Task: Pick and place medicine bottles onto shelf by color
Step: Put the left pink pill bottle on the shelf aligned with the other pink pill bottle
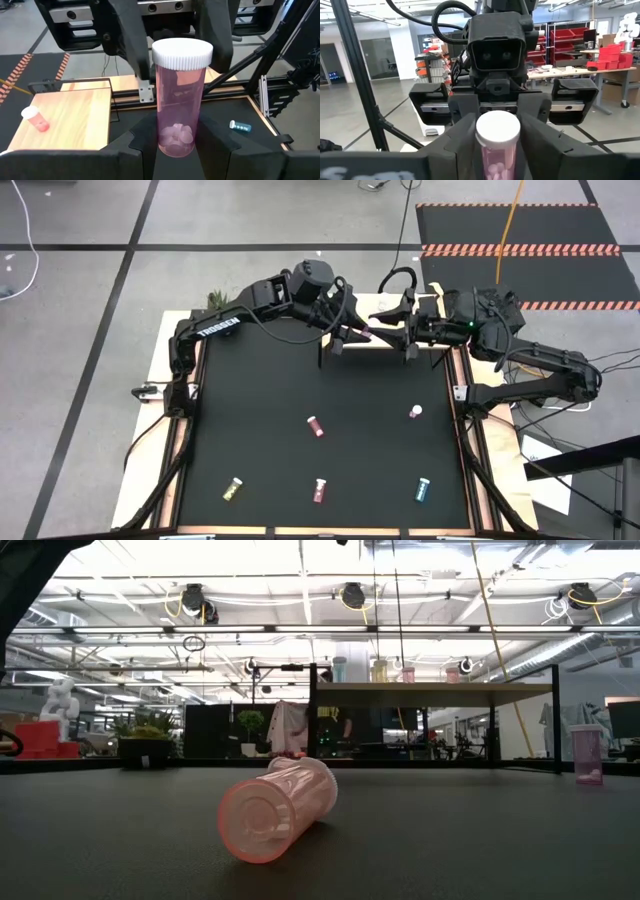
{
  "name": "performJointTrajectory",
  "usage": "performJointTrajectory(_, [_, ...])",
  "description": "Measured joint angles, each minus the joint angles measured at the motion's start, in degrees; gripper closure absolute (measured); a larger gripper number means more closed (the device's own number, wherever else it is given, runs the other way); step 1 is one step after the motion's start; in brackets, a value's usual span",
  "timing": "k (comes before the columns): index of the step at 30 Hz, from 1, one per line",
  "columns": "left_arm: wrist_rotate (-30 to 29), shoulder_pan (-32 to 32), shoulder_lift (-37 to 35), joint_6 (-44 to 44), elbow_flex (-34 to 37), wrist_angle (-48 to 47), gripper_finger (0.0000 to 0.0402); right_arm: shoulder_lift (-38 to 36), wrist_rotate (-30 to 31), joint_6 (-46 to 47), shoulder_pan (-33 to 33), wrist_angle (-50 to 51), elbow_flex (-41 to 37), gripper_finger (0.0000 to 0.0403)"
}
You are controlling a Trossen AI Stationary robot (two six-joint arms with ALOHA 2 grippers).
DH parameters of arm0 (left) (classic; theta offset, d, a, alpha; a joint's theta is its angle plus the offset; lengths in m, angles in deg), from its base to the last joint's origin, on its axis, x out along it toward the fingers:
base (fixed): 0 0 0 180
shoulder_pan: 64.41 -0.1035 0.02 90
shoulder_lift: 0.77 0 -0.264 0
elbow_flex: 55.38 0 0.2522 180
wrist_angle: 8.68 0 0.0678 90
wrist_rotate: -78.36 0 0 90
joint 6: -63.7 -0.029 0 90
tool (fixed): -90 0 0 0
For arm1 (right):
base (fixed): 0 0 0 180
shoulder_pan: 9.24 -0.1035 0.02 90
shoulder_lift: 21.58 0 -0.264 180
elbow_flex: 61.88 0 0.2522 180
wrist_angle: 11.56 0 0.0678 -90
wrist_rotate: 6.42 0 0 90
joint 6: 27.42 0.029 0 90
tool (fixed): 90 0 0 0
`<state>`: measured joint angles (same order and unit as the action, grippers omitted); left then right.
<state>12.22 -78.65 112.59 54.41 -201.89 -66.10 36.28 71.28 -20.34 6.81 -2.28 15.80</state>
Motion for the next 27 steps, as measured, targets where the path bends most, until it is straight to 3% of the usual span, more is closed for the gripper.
performJointTrajectory(7, [-0.65, 0.01, 0.0, 0.9, 0.0, 0.2, 0.0281, 0.0, 0.05, 0.18, 0.0, 0.01, 0.0, 0.0284])
performJointTrajectory(11, [-5.52, 0.24, -0.04, 2.04, 0.0, 0.21, 0.0265, 0.0, 1.54, -0.27, 0.44, 0.59, 0.04, 0.0288])
performJointTrajectory(14, [-10.46, 0.14, -0.04, 2.35, 0.0, -0.65, 0.0227, 0.0, 5.59, -0.73, 1.06, 3.19, 0.07, 0.0285])
performJointTrajectory(19, [-26.08, -0.03, -0.04, 7.05, 0.0, -3.45, 0.0143, 0.0, 12.27, -2.46, 2.58, 7.32, 0.07, 0.0285])
performJointTrajectory(23, [-27.58, -0.97, -0.06, 2.65, 0.0, -7.9, 0.0091, -0.35, 16.69, -4.75, 4.73, 9.02, -1.86, 0.0286])
performJointTrajectory(27, [-27.2, -1.25, -1.14, -1.15, -0.01, -10.98, 0.0059, -1.18, 18.34, -4.84, 8.56, 5.79, -9.13, 0.0283])
